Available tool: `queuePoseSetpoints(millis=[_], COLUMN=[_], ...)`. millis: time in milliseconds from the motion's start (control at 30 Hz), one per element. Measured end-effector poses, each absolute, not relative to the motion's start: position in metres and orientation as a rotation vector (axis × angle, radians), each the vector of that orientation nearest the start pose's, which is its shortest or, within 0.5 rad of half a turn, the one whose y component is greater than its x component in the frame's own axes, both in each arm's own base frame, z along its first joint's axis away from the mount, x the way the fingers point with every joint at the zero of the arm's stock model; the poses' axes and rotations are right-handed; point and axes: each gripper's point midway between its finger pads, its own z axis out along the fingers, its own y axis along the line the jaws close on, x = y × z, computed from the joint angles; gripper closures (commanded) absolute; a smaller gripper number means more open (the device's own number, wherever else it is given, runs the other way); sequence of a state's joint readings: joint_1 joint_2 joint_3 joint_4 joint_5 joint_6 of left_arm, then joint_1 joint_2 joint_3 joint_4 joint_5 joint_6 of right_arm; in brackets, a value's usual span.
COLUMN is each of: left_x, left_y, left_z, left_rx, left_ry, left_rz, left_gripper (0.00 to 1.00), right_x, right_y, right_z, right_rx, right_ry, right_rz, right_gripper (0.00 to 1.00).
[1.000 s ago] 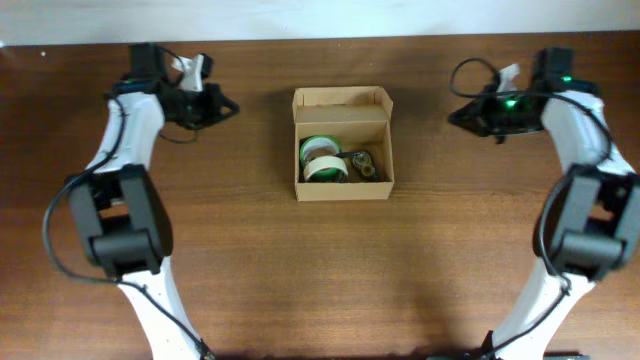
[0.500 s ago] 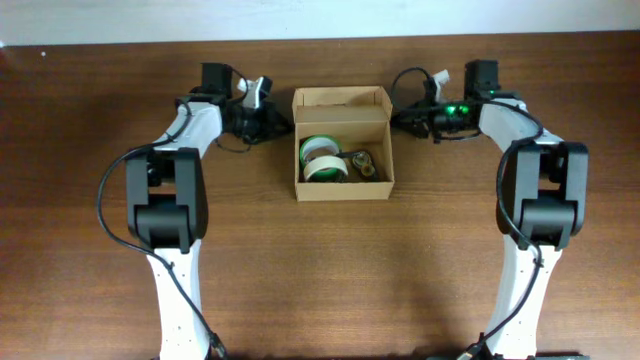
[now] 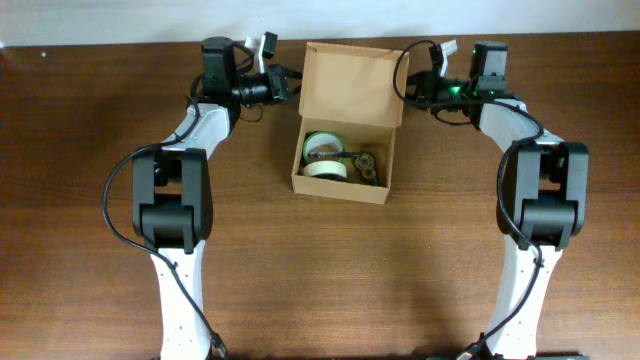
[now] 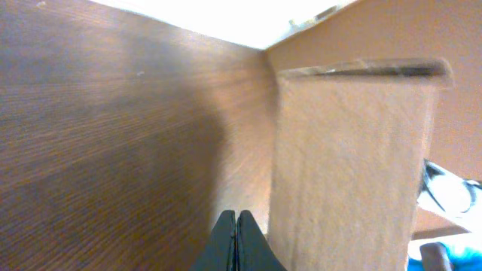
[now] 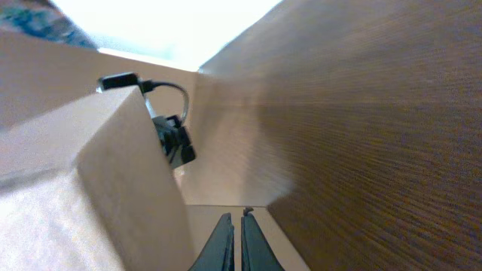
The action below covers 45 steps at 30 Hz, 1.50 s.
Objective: Pack container
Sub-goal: 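Move both grippers to the box lid's left and right flaps, then fold the lid down over the box with both grippers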
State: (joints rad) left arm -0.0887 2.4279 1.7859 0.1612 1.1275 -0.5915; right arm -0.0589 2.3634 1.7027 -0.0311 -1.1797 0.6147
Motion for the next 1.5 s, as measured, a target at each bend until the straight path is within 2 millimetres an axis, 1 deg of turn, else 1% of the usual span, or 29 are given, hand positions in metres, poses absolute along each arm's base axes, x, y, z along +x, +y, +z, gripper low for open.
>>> queuePoseSetpoints(millis=[67,200,367,467,567,600,667,733,767,833,933,1033,1133,1233,1300,1367,1467,1500], left_x=[0.566,0.565,0.563,0.562,0.555,0.552,0.541,0.530,0.525,0.514,0.497,0.481,0.464,0.453,0.447,0.441,0.431,0.426], left_y=[-0.208,-0.209,-0.209,-0.209,-0.208,-0.207,-0.204,-0.200,-0.199,-0.196,-0.192,-0.188,-0.185,-0.183,-0.182,-0.181,-0.182,-0.182], left_z=[0.126,0.129,0.133,0.147,0.166,0.171,0.178,0.184,0.188,0.194,0.194,0.188,0.174,0.162,0.156,0.150,0.145,0.145], left_rx=[0.241,0.222,0.229,0.248,0.238,0.233,0.200,0.196,0.205,0.225,0.235,0.254,0.263,0.275,0.291,0.303,0.341,0.355], left_ry=[2.063,2.068,2.063,2.046,2.072,2.088,2.154,2.205,2.220,2.248,2.317,2.391,2.484,2.559,2.600,2.642,2.701,2.725], left_rz=[-1.594,-1.631,-1.642,-1.631,-1.615,-1.603,-1.569,-1.522,-1.501,-1.466,-1.421,-1.380,-1.340,-1.289,-1.247,-1.199,-1.106,-1.063], left_gripper=[0.98,0.98,0.98,0.98,0.98,0.98,0.98,0.98,0.98,0.98,0.98,0.98,0.98,0.98,0.98,0.98,0.98,0.98], right_x=[0.552,0.544,0.540,0.539,0.534,0.531,0.521,0.508,0.502,0.486,0.468,0.453,0.445,0.438,0.431,0.420,0.403,0.395], right_y=[0.129,0.133,0.134,0.134,0.136,0.137,0.142,0.151,0.156,0.169,0.188,0.202,0.210,0.207,0.201,0.193,0.187,0.186], right_z=[0.113,0.119,0.125,0.149,0.191,0.207,0.232,0.247,0.249,0.244,0.226,0.207,0.198,0.187,0.179,0.173,0.173,0.172], right_rx=[0.036,0.003,-0.003,-0.035,-0.101,-0.109,-0.110,-0.085,-0.068,-0.038,-0.042,-0.077,-0.115,-0.117,-0.104,-0.092,-0.117,-0.130], right_ry=[2.179,2.165,2.162,2.137,2.088,2.081,2.088,2.136,2.170,2.263,2.391,2.491,2.537,2.596,2.656,2.719,2.785,2.818], right_rz=[1.659,1.731,1.767,1.745,1.708,1.693,1.668,1.629,1.610,1.544,1.437,1.354,1.298,1.230,1.155,1.076,0.947,0.899], right_gripper=[0.96,0.96,0.96,0.96,0.96,0.96,0.96,0.96,0.96,0.96,0.96,0.96,0.96,0.96,0.96,0.96,0.96,0.96])
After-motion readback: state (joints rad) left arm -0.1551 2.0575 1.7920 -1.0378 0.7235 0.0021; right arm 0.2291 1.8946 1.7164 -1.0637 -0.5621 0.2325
